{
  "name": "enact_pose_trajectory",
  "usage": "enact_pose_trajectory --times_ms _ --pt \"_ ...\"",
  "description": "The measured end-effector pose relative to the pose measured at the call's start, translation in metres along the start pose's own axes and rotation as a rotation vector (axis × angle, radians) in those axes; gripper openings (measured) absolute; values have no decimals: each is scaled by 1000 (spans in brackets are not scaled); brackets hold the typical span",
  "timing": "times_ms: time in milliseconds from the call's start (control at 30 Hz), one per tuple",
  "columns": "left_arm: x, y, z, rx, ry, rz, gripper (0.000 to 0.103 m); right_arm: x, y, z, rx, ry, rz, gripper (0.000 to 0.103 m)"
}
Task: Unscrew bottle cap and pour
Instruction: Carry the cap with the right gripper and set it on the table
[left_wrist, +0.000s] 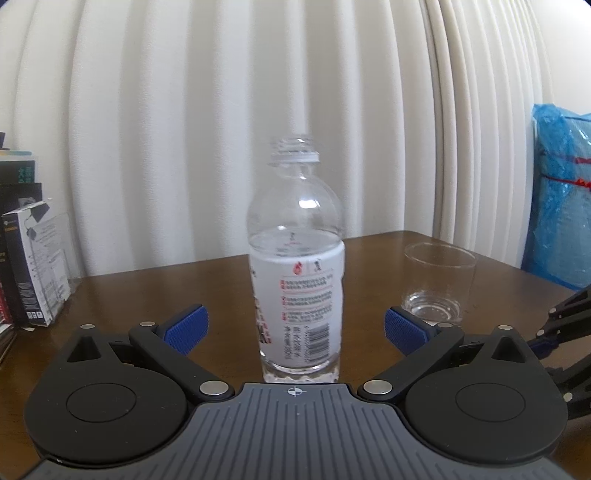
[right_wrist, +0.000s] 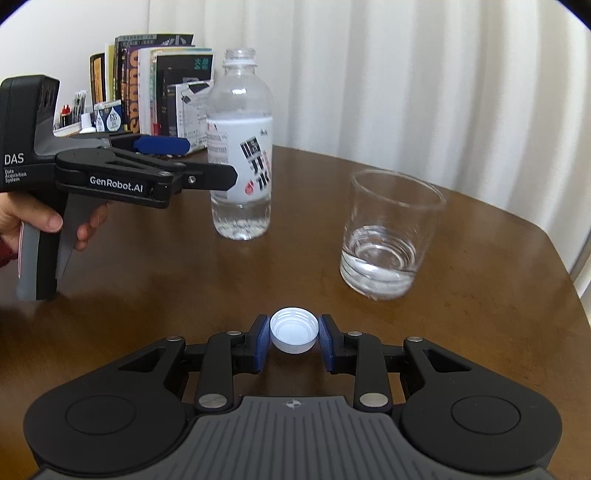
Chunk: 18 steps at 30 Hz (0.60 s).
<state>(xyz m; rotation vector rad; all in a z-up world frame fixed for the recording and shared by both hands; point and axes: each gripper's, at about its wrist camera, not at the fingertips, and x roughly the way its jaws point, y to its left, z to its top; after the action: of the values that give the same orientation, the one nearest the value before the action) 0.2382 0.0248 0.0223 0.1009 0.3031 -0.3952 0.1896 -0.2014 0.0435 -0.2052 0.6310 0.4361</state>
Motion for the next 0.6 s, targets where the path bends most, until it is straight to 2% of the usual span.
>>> enact_pose_trajectory --times_ms 467,567,600 --pt "3 6 -1 -32 6 -24 103 -7 -11 -14 -3 7 -21 32" --pt "1 7 -1 -32 3 -26 103 -11 -5 -17 -4 3 -37 42" --pt "0 7 -1 -31 1 -28 103 -13 -4 -18 -4 1 -42 42"
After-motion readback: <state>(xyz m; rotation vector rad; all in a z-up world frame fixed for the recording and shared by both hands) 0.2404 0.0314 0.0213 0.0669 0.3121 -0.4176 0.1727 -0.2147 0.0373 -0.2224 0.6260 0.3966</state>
